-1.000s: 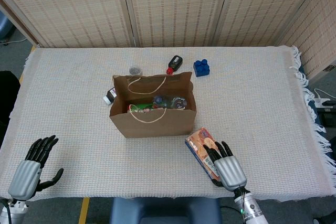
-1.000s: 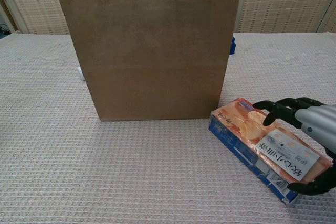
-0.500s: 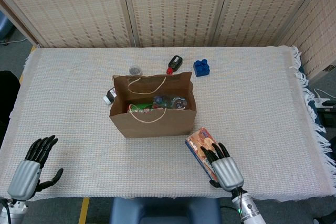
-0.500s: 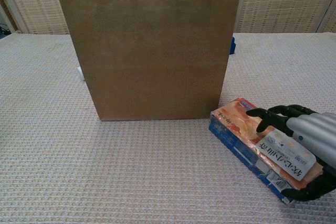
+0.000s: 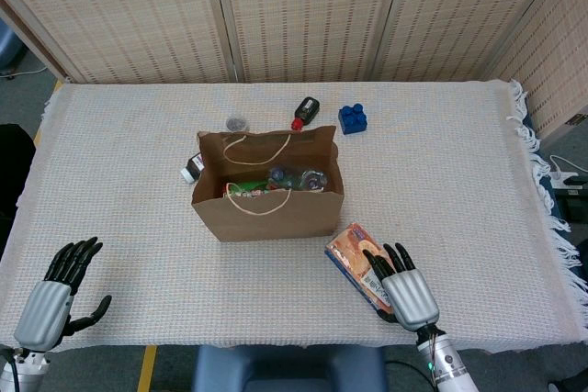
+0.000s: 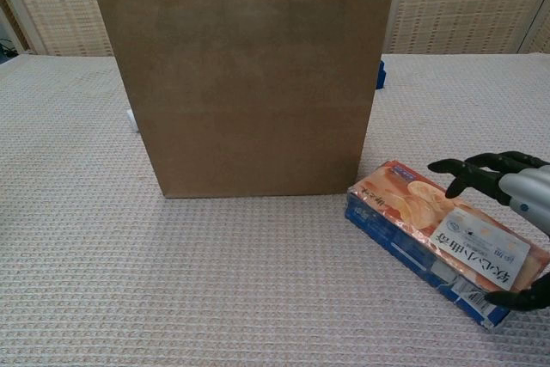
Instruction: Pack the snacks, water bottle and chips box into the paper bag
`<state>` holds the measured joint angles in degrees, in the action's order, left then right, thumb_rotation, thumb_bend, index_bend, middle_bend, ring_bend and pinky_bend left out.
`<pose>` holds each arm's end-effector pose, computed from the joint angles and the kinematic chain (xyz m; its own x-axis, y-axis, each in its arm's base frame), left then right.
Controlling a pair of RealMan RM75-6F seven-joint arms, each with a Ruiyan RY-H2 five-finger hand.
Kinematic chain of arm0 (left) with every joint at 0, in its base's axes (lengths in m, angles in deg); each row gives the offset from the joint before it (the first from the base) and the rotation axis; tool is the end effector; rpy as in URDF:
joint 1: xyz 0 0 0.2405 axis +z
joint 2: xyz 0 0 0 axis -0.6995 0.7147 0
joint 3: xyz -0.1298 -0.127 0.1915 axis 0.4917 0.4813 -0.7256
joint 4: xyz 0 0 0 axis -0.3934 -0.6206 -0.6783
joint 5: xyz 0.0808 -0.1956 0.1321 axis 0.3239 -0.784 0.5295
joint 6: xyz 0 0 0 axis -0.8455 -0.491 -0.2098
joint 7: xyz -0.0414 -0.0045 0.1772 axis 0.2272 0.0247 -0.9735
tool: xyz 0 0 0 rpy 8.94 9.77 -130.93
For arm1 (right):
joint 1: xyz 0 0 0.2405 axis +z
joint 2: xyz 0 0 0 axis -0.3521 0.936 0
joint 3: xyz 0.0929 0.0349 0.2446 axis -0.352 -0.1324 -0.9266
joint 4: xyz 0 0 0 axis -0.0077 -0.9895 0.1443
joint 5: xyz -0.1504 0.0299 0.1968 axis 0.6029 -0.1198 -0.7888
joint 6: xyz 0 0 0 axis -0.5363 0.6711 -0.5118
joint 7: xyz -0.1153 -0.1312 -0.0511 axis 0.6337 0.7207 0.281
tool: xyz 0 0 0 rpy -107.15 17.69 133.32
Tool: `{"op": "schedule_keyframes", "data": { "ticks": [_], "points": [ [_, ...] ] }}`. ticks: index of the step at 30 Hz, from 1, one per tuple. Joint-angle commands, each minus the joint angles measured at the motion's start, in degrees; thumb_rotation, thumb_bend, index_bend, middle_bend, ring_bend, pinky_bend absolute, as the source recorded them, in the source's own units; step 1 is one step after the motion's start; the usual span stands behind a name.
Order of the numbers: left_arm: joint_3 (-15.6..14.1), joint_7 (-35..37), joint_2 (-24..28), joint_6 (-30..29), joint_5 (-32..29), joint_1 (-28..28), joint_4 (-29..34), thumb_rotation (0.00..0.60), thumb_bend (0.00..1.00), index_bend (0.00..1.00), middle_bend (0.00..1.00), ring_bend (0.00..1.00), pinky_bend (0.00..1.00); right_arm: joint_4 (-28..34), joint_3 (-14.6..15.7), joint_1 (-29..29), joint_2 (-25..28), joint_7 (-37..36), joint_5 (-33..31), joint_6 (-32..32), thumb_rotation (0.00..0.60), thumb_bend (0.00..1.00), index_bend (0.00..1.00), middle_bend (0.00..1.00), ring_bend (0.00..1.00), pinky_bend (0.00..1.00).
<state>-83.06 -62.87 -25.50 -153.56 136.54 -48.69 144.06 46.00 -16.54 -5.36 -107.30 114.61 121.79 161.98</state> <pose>-0.2967 0.1912 0.0875 0.2013 0.0343 0.9789 0.9609 -0.2010 -0.1906 -0.2062 -0.2033 -0.0485 0.5336 -0.2609 0.8045 -0.8407 -0.2679 0.4706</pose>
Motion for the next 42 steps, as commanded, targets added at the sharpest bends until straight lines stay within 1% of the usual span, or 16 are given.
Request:
{"op": "schedule_keyframes", "data": {
  "ticks": [1,6,12,16,17,20,24,29,36,42],
  "points": [
    [-0.07,-0.2,-0.03,0.07,-0.01,0.04,0.08,0.6,0.35,0.0,0.0,0.0,0.02,-0.72,-0.51,-0.37,1.45,-0.04,-0.78,0.03,0.6,0.0,0.0,0.21,0.0,0.0],
    [-0.05,-0.35,-0.13,0.23,-0.13,0.01,0.02,0.6,0.35,0.0,0.0,0.0,0.02,-1.64,-2.41,-0.66,2.82,-1.0,-2.05,0.47,0.6,0.0,0.0,0.21,0.0,0.0],
    [-0.14,-0.72,-0.4,0.5,-0.06,-0.08,-0.14,0.6,0.35,0.0,0.0,0.0,0.02,-0.2,-4.36,-0.91,3.79,-4.22,-3.68,0.17,0.6,0.0,0.0,0.21,0.0,0.0],
    [-0.2,-0.94,-0.48,0.38,0.12,-0.04,-0.08,0.6,0.35,0.0,0.0,0.0,0.02,2.42,-5.61,-0.75,3.6,-5.07,-8.41,-1.97,0.6,0.0,0.0,0.21,0.0,0.0],
    [-0.24,-0.99,-0.52,0.34,0.2,-0.02,-0.08,0.6,0.35,0.0,0.0,0.0,0.02,3.28,-6.05,-0.75,3.2,-5.68,-10.27,-2.69,0.6,0.0,0.0,0.21,0.0,0.0],
    [-0.3,-1.18,-0.62,0.35,0.29,-0.01,-0.17,0.6,0.35,0.0,0.0,0.0,0.02,4.32,-6.97,-0.82,1.49,-7.51,-13.09,-3.52,0.6,0.0,0.0,0.21,0.0,0.0],
    [-0.3,-1.08,-0.65,0.36,0.31,-0.03,-0.21,0.6,0.35,0.0,0.0,0.0,0.02,4.02,-7.33,-0.99,-0.92,-8.57,-13.59,-3.14,0.6,0.0,0.0,0.21,0.0,0.0],
    [-0.25,-0.78,-0.61,0.29,0.24,-0.04,-0.31,0.6,0.35,0.0,0.0,0.0,0.02,2.04,-7.8,-0.82,-2.8,-7.92,-12.98,-2.07,0.6,0.0,0.0,0.21,0.0,0.0],
    [-0.32,-0.68,-0.58,0.38,0.3,-0.09,-0.36,0.6,0.35,0.0,0.0,0.0,0.02,0.43,-8.81,-0.85,-3.09,-8.06,-13.26,-1.04,0.6,0.0,0.0,0.21,0.0,0.0],
    [-0.52,-1.23,-0.74,0.33,0.7,-0.07,-0.26,0.6,0.35,0.0,0.0,0.0,0.02,-0.02,-8.48,-0.64,-2.75,-6.96,-15.14,-2.03,0.6,0.0,0.0,0.21,0.0,0.0]
  ]
}}
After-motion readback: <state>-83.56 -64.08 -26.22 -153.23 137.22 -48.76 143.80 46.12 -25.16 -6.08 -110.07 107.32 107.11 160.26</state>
